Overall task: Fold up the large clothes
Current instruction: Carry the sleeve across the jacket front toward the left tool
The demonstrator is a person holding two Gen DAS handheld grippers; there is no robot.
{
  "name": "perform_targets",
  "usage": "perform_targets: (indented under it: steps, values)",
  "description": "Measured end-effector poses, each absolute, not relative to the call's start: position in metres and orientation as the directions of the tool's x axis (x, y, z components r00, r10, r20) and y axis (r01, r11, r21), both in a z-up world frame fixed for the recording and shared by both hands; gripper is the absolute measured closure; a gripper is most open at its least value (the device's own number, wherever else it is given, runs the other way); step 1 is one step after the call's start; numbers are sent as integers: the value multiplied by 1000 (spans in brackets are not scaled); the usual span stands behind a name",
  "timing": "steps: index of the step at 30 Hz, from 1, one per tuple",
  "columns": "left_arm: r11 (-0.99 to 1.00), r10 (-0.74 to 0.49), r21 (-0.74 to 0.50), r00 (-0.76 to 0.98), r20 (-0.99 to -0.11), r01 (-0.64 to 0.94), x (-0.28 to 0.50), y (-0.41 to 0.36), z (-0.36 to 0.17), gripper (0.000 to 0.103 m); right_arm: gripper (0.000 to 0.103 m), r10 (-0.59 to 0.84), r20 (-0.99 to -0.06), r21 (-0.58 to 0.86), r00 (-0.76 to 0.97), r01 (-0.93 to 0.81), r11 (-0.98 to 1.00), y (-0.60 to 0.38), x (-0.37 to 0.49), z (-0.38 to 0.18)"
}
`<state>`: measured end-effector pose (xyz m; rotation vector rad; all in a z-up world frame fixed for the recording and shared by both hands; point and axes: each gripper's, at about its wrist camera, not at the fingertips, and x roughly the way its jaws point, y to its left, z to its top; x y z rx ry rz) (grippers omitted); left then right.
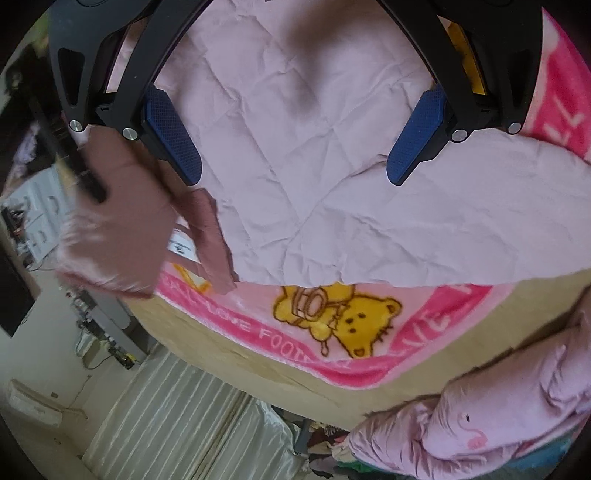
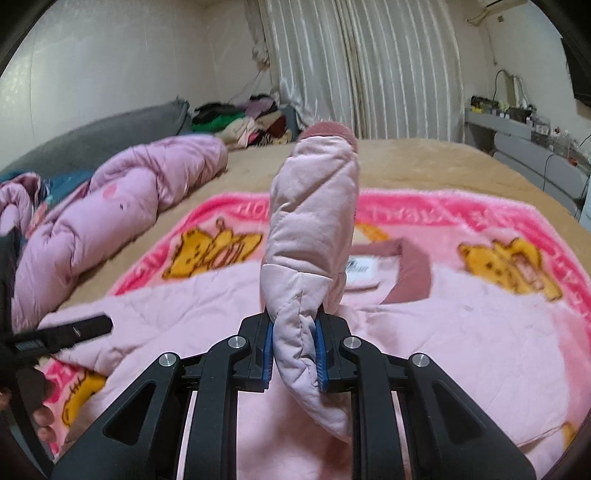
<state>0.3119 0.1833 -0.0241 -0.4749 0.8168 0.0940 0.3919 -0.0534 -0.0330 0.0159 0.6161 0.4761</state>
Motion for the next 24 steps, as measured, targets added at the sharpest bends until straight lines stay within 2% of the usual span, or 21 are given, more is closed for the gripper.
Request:
perform_targets:
  steps: [5,8,12,16,18,20,22,24]
  values:
    - [863,-166,-442,689,-705,-244,316,188,-31,9,81,445,-587,114,677,-475,873,-32,383,-53]
    - [814,-255,-538,698,-669,-218,318,194,-37,9,77,447,-617,88,647,-508,857,-22,382,-61]
    - [796,-267,-562,702,-660,-226,318,197,-40,9,72,426,-675,33,602,-553,832,-5,377,-77]
    - [778,-305,-590,692,-654,-214,321,195,-45,9,50,433,-720,30,543,-599,800,9,371,-88]
    - [771,-326,-602,683,-654,-208,323,191,-50,9,47,434,-724,28,536,-605,795,10,367,-89]
    - [773,-337,-603,678,-653,-196,325,186,-53,9,36,460,-718,66,522,-606,792,3,362,-84]
    - [780,-355,-602,670,-652,-172,327,176,-55,9,30,485,-705,104,517,-601,792,-8,359,-77]
    - [767,-393,-624,660,-641,-149,329,170,-60,9,29,488,-703,135,517,-577,805,-26,356,-71]
